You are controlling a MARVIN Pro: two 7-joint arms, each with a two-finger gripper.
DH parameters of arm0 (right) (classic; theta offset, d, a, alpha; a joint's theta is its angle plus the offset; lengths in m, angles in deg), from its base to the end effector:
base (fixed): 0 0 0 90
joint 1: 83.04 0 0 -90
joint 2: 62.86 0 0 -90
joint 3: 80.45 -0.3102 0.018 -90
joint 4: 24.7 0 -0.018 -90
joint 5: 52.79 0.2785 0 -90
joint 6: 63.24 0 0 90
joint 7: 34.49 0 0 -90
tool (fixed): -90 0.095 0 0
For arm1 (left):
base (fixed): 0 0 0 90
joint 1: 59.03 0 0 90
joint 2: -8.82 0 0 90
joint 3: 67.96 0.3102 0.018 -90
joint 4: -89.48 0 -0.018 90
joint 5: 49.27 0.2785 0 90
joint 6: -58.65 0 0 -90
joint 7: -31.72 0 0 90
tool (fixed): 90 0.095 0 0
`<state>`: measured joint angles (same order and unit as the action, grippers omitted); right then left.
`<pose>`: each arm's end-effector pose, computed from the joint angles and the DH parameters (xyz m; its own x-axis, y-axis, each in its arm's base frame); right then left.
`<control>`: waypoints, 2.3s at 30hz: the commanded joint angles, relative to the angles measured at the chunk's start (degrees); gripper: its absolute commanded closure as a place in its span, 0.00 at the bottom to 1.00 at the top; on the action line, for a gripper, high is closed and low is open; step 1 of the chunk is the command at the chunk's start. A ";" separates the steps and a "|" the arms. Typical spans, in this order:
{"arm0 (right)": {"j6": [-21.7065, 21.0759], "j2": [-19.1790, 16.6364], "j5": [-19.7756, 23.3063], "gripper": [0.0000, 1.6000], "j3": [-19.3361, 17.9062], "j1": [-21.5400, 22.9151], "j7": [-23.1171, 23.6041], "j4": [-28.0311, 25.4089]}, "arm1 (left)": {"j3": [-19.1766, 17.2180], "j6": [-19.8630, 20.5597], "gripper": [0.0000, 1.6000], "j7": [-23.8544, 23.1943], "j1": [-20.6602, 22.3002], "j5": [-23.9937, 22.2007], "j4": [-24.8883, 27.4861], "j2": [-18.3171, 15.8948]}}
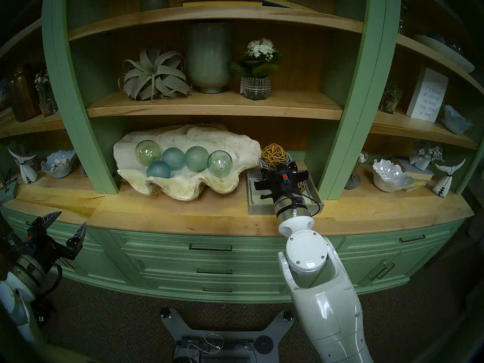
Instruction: Put wooden balls into bowl
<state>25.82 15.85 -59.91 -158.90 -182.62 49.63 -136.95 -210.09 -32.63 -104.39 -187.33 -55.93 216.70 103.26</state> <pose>0.3271 0.0268 -0.2529 -0.2235 0.2293 0.9474 0.1025 -0.9610 0.2568 0.1088 0.1841 -0.2432 0.1305 -0.3556 0.9255 -0.0615 -0.9346 -0.3504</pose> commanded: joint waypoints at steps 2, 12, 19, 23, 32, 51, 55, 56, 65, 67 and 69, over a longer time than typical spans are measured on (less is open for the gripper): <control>7.09 -1.62 2.03 1.00 -0.78 6.47 3.91 2.52 | -0.12 -0.21 0.00 -0.06 0.16 -0.32 1.38 -0.07; 11.29 -0.26 3.92 1.00 -1.81 11.09 8.90 6.01 | -0.12 -0.22 0.00 -0.07 0.19 -0.30 1.32 -0.10; 9.82 1.34 5.22 1.00 -1.16 14.52 12.41 8.77 | -0.13 -0.21 0.00 -0.07 0.16 -0.32 1.39 -0.07; 9.26 2.27 5.13 1.00 -1.13 15.49 14.38 9.77 | -0.14 -0.20 0.00 -0.08 0.15 -0.32 1.41 -0.05; 7.50 2.93 5.23 1.00 -1.10 20.13 17.12 15.41 | -0.15 -0.18 0.00 -0.08 0.14 -0.33 1.46 -0.03; 5.45 2.79 5.01 0.94 -1.25 20.98 20.36 18.64 | -0.17 -0.12 0.00 -0.08 0.09 -0.36 1.58 0.03; 5.51 2.83 4.58 0.75 -1.18 20.44 20.59 18.95 | -0.17 -0.11 0.00 -0.08 0.09 -0.36 1.59 0.04; 5.47 2.86 4.52 0.74 -1.21 20.39 20.63 18.95 | -0.17 -0.11 0.00 -0.08 0.09 -0.36 1.59 0.04; 4.74 3.07 3.96 0.69 -1.74 20.38 20.74 19.82 | -0.17 -0.11 0.00 -0.09 0.10 -0.36 1.58 0.04; 4.61 3.07 3.89 0.64 -1.87 20.34 20.73 19.71 | -0.17 -0.12 0.00 -0.09 0.10 -0.36 1.58 0.04; 4.44 3.06 3.83 0.57 -2.00 20.25 20.73 19.49 | -0.17 -0.12 0.00 -0.09 0.10 -0.35 1.57 0.04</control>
<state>30.55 18.84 -56.05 -160.29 -163.92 70.75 -115.48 -210.10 -32.62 -104.43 -187.33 -55.92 216.74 103.29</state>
